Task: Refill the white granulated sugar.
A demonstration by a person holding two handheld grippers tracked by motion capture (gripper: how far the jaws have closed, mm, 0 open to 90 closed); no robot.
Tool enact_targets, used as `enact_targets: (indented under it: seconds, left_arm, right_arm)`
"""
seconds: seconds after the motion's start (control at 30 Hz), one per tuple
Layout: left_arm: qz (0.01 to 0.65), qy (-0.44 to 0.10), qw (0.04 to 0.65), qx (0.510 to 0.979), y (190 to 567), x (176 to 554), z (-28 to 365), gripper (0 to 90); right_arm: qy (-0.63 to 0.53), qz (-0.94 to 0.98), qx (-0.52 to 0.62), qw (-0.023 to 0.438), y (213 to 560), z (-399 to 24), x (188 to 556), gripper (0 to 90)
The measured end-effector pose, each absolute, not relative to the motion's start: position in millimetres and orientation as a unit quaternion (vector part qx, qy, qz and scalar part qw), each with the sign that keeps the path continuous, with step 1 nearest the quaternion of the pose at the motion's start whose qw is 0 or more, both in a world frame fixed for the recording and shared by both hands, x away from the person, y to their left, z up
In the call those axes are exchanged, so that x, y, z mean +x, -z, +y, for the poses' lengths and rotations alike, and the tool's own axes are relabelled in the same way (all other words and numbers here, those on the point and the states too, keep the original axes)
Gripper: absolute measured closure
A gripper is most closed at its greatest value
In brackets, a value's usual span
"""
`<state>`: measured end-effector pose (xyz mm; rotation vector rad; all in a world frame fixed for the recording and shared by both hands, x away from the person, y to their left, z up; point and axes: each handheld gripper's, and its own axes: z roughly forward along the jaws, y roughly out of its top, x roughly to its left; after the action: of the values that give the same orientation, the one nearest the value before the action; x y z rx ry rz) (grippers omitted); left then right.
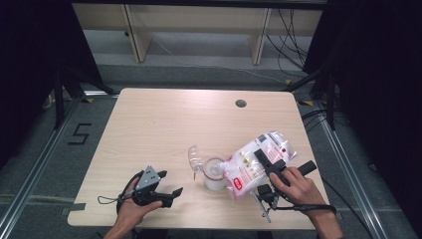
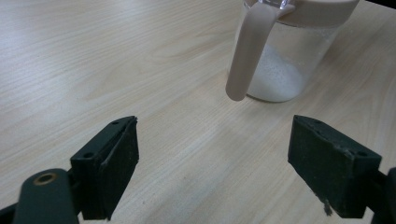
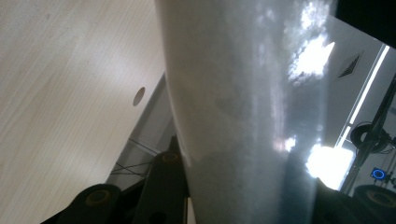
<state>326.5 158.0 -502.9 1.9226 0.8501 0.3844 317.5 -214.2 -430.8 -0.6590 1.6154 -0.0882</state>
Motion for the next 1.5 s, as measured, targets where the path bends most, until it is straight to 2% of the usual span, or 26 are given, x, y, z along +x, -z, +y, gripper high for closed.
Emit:
enact_targets:
  seconds: [1.5]
  left_arm:
    - [0.348, -0.159, 0.481, 0.789, 502.7, 326.6, 158.3, 16.0]
  right_arm:
    - [0.032, 0.7, -0.289, 0.652, 430.8, -215.6, 317.1, 75.9]
